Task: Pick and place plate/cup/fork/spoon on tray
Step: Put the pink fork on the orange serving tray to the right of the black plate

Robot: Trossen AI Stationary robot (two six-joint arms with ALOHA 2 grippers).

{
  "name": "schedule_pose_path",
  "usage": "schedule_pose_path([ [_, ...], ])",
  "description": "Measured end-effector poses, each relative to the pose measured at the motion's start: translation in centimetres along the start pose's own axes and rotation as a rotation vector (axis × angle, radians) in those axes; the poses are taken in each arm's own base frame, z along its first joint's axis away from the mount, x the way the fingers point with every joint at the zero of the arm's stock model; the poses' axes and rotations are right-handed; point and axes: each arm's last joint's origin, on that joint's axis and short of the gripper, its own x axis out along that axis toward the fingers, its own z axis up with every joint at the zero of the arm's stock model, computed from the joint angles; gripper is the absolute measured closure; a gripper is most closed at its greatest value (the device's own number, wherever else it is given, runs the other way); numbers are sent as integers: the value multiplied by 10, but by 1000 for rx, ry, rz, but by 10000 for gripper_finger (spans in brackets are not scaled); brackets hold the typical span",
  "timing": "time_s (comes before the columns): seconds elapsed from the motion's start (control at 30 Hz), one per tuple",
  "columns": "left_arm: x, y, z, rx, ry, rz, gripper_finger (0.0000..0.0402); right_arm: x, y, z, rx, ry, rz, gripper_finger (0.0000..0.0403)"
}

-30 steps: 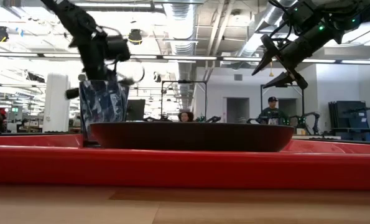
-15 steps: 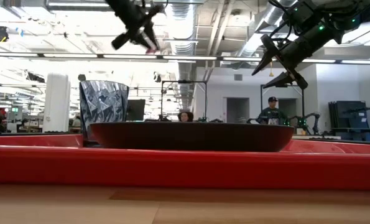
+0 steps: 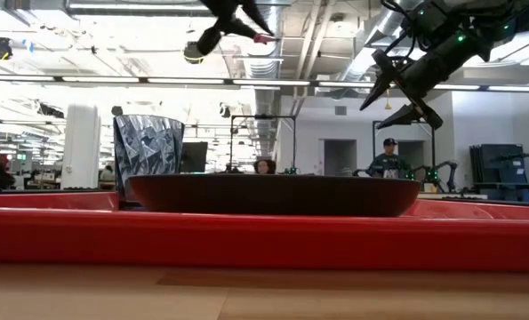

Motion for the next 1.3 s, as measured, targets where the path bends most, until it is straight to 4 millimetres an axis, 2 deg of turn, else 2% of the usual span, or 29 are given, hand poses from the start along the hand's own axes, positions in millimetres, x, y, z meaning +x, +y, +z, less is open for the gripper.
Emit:
schedule_pose_path([
  [0.13,26,-8,-21,22,57,-1,363,-2,6,-6,-4,20,34,132],
  [0.27,51,-5,-34,32,63,63,363,-9,21,-13,-16,21,136,132],
  [0.43,77,-4,-36,5,15,24,363,-18,46,-18,3,-37,330,132],
  [0.57,90,-10,-39,-10,42,-62,363,-13,53,-26,4,-35,358,132],
  [0.83,93,-12,-41,-28,51,-66,363,-2,61,-34,-19,-80,359,132],
  [1.17,93,-15,-46,-21,60,-70,363,21,61,-37,-13,-80,355,133],
  [1.3,93,-15,-46,-17,64,-67,363,27,61,-37,-8,-93,361,148],
])
